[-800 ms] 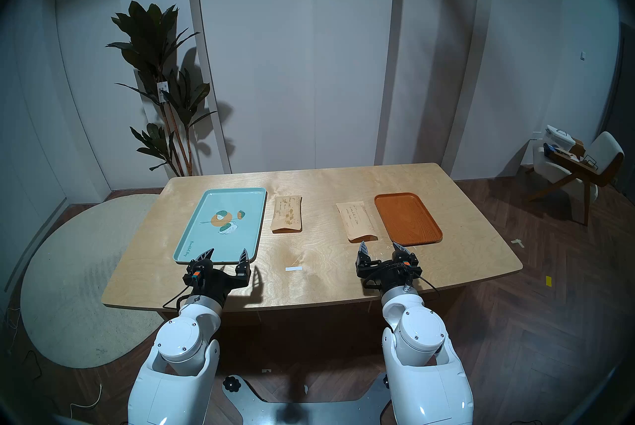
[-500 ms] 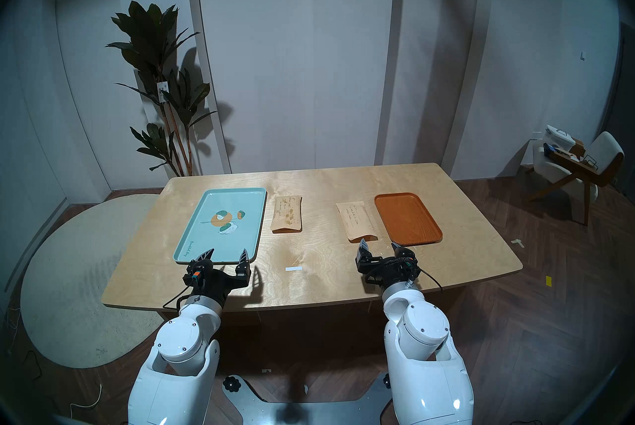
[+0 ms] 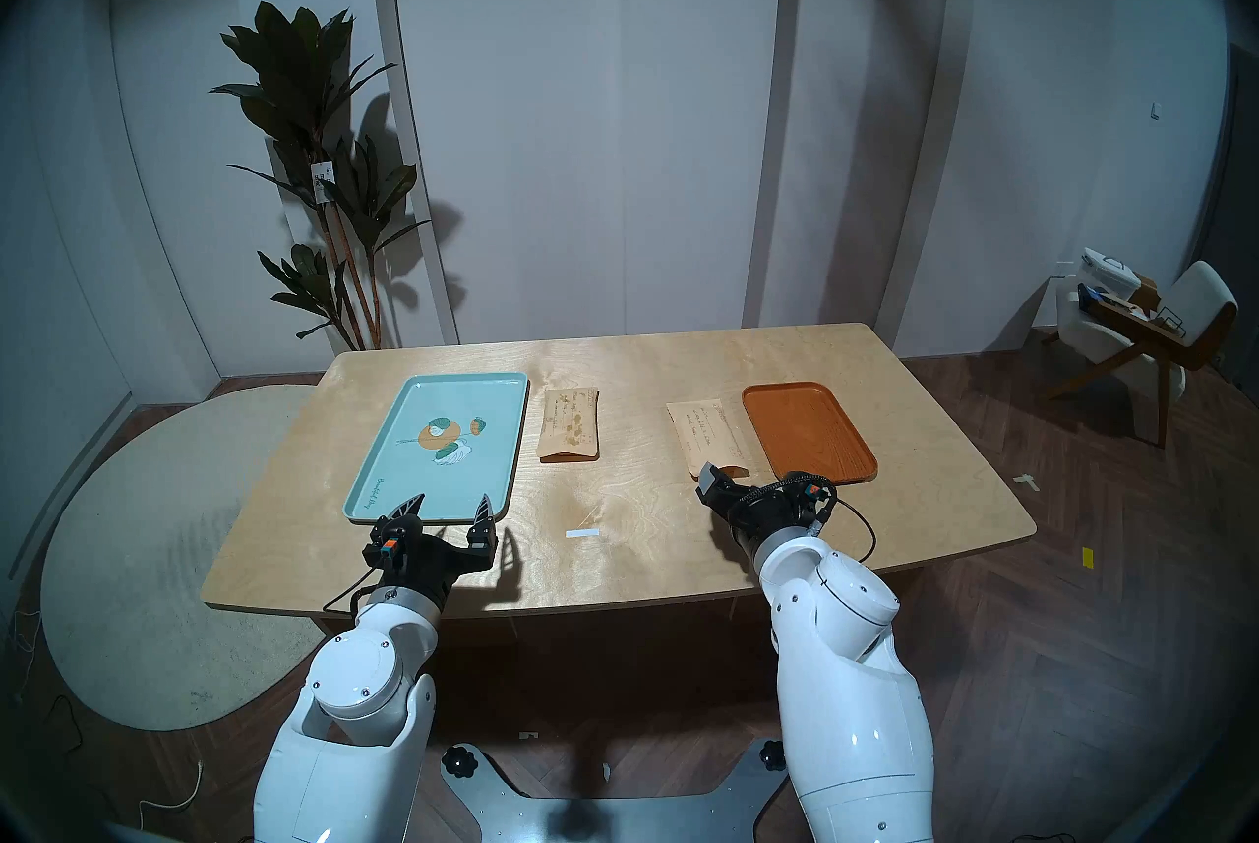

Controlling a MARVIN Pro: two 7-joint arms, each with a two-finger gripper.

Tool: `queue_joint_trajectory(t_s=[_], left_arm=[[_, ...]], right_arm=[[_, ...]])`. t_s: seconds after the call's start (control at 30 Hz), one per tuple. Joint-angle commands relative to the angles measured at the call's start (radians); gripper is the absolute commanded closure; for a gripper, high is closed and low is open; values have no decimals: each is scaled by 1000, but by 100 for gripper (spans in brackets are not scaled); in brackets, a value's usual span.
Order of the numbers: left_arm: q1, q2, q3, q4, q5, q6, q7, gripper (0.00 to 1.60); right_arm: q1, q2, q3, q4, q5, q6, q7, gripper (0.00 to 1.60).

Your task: Sort the mail into the trays, one tray per recipient

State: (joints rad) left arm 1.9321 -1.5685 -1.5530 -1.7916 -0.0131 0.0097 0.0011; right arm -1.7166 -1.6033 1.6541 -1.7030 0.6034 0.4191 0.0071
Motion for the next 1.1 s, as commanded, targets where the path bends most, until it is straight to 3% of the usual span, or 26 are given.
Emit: queue_joint_trajectory(t_s=[0.0,0.33,1.07], left_arm=[[-4,0,0,-20,1,-4,2,0],[-4,-1,0,-21,2,-3,2,0],[-4,-1,0,-21,2,-3,2,0]], right_arm=[[99,-1,6,52,137,58,-56,0],[151,-8,11,128,230,86,-104,0],[254,-20,-27,236,253,99,-110,0]])
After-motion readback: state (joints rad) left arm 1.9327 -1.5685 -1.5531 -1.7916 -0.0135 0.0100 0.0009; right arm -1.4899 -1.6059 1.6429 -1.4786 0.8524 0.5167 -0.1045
